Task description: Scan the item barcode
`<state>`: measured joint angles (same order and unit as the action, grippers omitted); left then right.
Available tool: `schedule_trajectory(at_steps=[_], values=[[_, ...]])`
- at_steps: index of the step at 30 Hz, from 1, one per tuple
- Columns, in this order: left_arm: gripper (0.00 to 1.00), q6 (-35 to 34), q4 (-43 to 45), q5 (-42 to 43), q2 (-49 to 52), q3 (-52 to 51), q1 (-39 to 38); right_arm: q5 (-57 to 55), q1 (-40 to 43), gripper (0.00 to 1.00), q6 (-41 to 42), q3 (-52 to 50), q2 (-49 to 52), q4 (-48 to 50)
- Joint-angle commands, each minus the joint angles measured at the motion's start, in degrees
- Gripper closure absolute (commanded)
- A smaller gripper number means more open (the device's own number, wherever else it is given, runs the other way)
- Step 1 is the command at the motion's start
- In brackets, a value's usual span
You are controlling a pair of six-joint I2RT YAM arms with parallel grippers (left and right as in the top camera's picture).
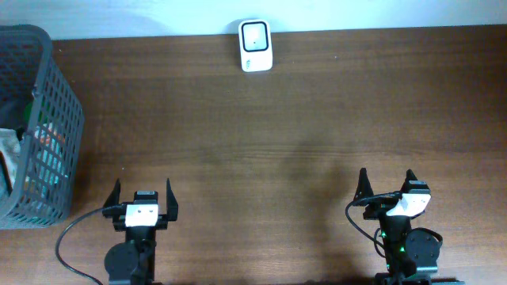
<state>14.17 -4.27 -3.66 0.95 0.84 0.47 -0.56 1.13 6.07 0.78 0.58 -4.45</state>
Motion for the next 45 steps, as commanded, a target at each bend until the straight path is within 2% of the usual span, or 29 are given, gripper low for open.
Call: schedule_trajectory(at_steps=[1, 6, 13, 15, 18, 22, 24, 30, 35, 37, 41, 45], values=[[0.01, 0.85, 2.34, 3.43, -0.59, -0.31, 0.20, 0.09, -0.42, 0.02, 0.35, -0.46, -0.33, -0.11], [0.01, -5.55, 2.84, 4.00, 3.56, 4.96, 0.20, 0.09, -0.42, 0.02, 0.35, -0.46, -0.33, -0.11], [0.01, -5.84, -0.94, 15.19, 30.82, 31.19, 0.20, 0.09, -0.42, 0.02, 0.35, -0.46, -0.33, -0.13], [0.01, -8.22, -5.79, 17.46, 40.09, 42.23, 0.20, 0.09, -0.42, 0.02, 0.35, -0.46, -0.33, -0.13], [0.01, -8.20, -17.25, 17.92, 51.84, 58.03, 0.20, 0.09, -0.42, 0.02, 0.35, -0.46, -0.33, -0.11], [0.01, -8.33, -38.03, 21.03, 68.26, 81.13, 0.20, 0.09, -0.42, 0.02, 0.35, -0.46, -0.33, -0.11], [0.01, -8.31, -40.00, 23.65, 71.28, 82.99, 0.20, 0.09, -0.42, 0.02, 0.35, -0.46, -0.33, -0.11], [0.01, -8.33, -39.06, 23.56, 73.94, 82.99, 0.20, 0.09, -0.42, 0.02, 0.35, -0.46, -0.33, -0.11], [0.01, -12.07, -35.32, 14.88, 73.96, 83.43, 0.79, 0.09, -0.42, 0.02, 0.35, -0.46, -0.33, -0.11], [0.01, -12.11, -35.54, 14.10, 74.01, 84.54, 2.54, 0.09, -0.42, 0.02, 0.35, -0.46, -0.33, -0.13], [0.00, -14.45, -37.59, 14.08, 74.12, 90.14, 12.28, 0.09, -0.42, 0.02, 0.35, -0.46, -0.33, -0.11], [0.02, -17.73, -37.66, 11.52, 74.12, 92.54, 26.16, 0.09, -0.42, 0.02, 0.35, -0.46, -0.33, -0.11]])
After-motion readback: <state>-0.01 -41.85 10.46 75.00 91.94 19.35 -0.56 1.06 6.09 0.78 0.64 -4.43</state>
